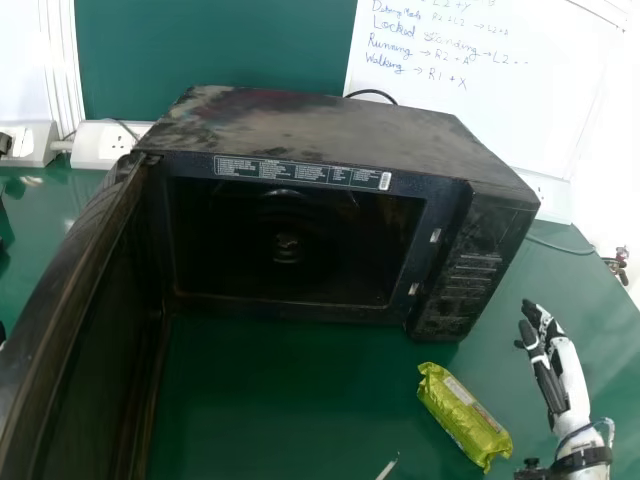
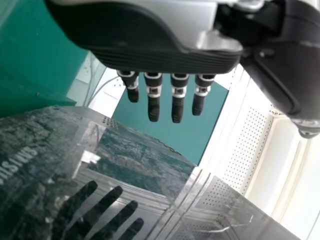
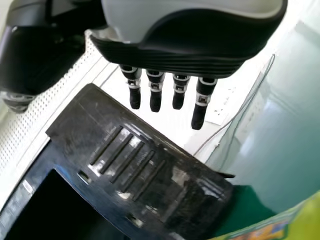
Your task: Put biscuit inside oven
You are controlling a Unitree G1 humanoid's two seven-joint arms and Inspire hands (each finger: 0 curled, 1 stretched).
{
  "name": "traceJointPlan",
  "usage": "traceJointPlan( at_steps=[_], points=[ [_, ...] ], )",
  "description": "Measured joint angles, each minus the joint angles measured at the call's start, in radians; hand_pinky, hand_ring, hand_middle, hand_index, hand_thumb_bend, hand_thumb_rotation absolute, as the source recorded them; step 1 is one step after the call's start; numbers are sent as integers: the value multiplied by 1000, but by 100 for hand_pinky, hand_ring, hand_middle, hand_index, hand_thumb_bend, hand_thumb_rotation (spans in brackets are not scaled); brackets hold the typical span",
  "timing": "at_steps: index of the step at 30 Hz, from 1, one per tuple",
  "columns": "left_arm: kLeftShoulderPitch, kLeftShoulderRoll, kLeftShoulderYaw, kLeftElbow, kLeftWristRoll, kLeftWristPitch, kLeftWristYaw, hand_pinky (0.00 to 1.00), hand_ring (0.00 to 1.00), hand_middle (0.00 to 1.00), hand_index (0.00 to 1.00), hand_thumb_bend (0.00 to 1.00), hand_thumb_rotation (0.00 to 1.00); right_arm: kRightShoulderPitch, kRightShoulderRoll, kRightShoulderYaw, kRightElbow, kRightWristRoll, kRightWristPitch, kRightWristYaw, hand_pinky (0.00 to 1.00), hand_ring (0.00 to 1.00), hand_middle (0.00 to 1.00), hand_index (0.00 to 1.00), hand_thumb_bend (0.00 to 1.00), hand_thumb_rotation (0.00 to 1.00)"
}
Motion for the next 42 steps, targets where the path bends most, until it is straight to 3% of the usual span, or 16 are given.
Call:
traceJointPlan(
  at_steps=[5, 14, 21, 25, 31, 42],
  points=[
    [1, -6, 0, 0, 1, 0, 2, 86, 92, 94, 97, 92, 69, 13, -31, 1, -1, -77, -10, 0, 90, 95, 96, 95, 100, 56],
    [1, -7, 0, 0, 11, -3, 2, 88, 92, 95, 98, 92, 71, 29, -55, 9, 8, -150, -80, 0, 80, 88, 92, 94, 100, 55],
    [2, -14, -1, 0, 25, -3, 6, 88, 93, 94, 97, 93, 71, 55, -88, 20, 12, -167, -99, 28, 86, 92, 94, 94, 100, 53],
    [4, -20, -1, 0, 27, -4, 11, 89, 93, 94, 97, 93, 70, 79, -110, 25, 9, -186, -99, 47, 80, 88, 91, 93, 100, 53],
    [6, -22, -3, 0, 32, -6, 12, 90, 94, 94, 98, 93, 71, 110, -129, 33, 16, -202, -122, 67, 85, 91, 93, 93, 100, 51],
    [8, -27, -10, -1, 36, -8, 13, 91, 94, 94, 97, 94, 70, 141, -188, 43, 39, -272, -146, 81, 82, 89, 92, 93, 100, 56]
  ],
)
